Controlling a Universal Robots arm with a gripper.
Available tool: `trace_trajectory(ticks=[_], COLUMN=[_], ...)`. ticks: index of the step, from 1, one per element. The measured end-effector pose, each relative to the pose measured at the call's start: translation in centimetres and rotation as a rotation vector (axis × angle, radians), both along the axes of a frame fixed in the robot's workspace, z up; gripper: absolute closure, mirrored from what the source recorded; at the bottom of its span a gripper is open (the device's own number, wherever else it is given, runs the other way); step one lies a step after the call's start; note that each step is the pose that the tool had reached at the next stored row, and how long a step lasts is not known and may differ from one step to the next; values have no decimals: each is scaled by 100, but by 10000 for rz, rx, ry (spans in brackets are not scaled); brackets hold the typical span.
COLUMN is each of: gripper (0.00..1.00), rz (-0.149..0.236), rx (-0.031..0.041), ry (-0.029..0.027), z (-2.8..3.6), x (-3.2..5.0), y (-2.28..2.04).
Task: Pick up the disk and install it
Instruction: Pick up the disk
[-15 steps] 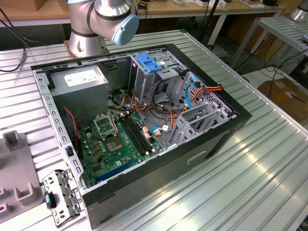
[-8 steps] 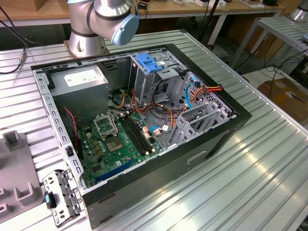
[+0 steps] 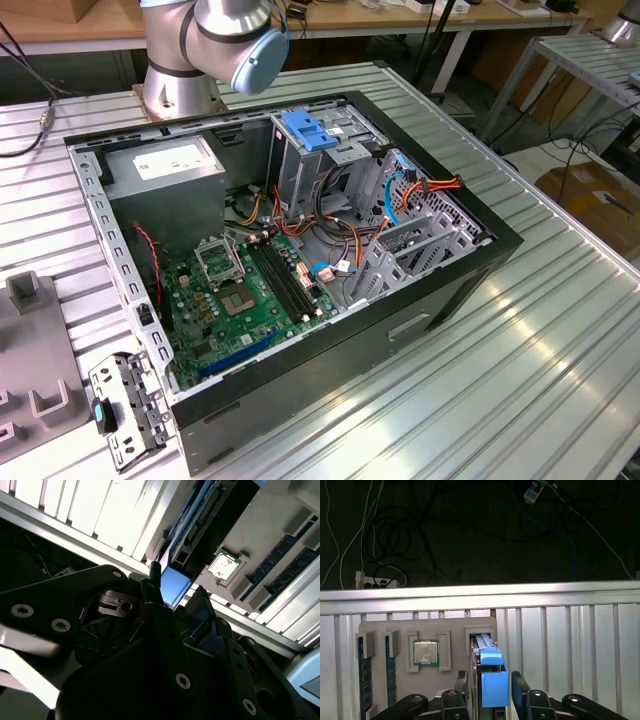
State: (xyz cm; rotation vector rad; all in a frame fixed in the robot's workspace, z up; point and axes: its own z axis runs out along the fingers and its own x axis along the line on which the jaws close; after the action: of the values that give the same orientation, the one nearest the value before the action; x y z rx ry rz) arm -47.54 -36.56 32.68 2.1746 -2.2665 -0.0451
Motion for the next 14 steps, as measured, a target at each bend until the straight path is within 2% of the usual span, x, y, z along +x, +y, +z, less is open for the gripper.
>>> trace_trajectory(ticks=[2,11,14], gripper=[53,53,53], rz=[32,150,153], rx=[-32,-33,-33], ry=[1,0,1], z=[-46,-263,-287], x=[0,-10,-12], y=[0,0,0])
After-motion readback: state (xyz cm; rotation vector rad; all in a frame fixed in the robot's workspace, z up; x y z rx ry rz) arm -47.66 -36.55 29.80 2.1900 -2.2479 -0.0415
